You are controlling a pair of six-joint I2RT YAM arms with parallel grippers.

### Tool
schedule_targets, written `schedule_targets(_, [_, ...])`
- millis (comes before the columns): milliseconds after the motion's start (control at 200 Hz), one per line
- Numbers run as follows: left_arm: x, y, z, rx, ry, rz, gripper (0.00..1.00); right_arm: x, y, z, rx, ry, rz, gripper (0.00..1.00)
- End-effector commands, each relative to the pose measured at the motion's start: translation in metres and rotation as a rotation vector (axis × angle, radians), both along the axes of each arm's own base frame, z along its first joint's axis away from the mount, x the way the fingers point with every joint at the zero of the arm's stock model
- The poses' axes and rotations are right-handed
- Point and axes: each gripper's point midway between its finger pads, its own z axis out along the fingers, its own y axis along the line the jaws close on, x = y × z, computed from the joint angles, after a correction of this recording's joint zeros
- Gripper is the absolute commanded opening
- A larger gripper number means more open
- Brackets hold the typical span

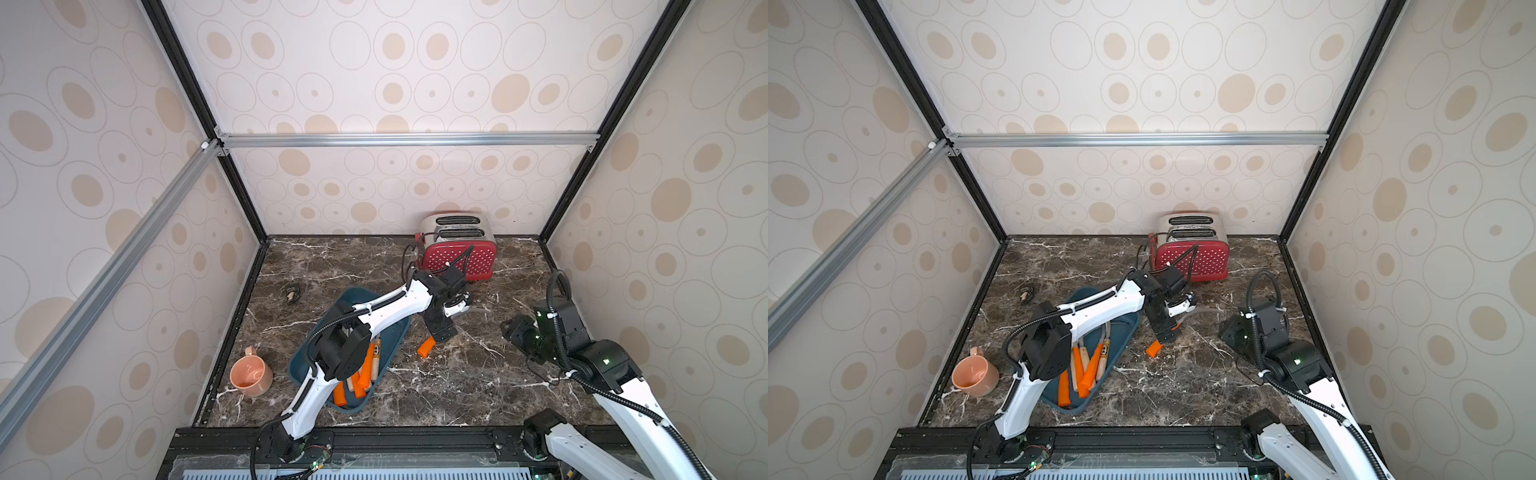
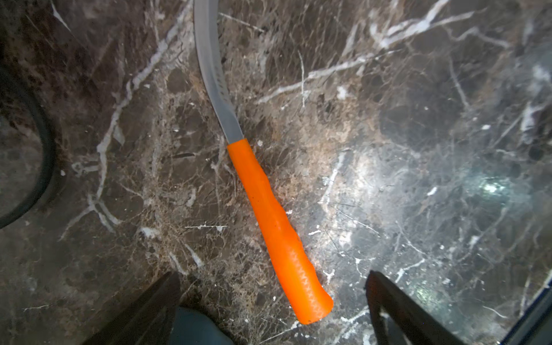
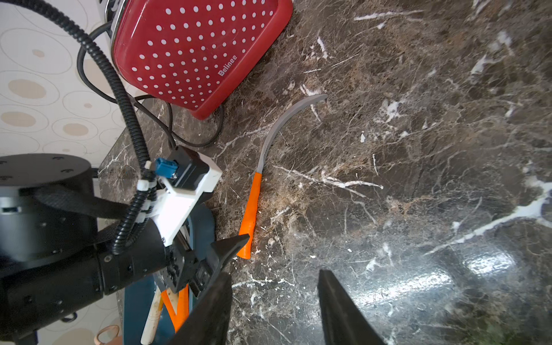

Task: Put small sickles into storage boxes
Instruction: Pick up the sickle at the center of the board.

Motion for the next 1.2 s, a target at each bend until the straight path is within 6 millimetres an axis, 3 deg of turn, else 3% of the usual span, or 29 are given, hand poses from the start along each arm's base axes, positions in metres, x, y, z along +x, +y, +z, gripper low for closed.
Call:
schedule_targets(0, [0.009,0.001,0.0,0.027,-0.058,0.032,0.96,-0.002,-0.004,-0.003,-0.027,0.018,0.004,0.5])
schedule_targets(340, [-0.012,0.009,-0.03,0.049,0.035,0.06,0.93,-0.005,-0.004,-0.007,-0.029,0.022,0.014,0.5])
schedule_targets(596, [-0.026,0.012,-0.04,0.063,0.074,0.053,0.92,-0.009,-0.005,-0.014,-0.023,0.031,0.016,0.5])
schedule_targets(1197, [-0.031,0.012,-0.056,0.072,0.081,0.104,0.82,-0.027,-0.014,-0.019,-0.02,0.019,-0.003,0.5])
